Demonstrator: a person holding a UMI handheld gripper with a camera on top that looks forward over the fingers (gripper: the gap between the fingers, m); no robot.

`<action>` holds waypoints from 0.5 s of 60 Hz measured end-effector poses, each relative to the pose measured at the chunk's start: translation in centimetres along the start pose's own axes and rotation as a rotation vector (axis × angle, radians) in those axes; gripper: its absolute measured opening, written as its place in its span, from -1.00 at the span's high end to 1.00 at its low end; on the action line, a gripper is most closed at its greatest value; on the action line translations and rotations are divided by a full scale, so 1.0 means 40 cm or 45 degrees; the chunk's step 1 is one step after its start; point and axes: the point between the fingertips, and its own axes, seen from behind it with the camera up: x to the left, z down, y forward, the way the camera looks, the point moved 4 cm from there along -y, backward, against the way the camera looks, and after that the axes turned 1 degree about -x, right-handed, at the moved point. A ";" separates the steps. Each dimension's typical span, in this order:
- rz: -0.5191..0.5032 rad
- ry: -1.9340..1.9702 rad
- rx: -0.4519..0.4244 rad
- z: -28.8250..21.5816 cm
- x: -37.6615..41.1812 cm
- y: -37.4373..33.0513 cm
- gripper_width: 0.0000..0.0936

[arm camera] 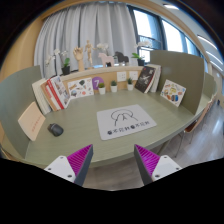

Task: Arrange mouse

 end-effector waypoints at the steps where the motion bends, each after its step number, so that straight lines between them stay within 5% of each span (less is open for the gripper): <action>1: -0.009 -0.002 0.016 0.017 0.022 0.008 -0.75; 30: -0.317 -0.213 0.279 0.147 0.552 0.216 -0.76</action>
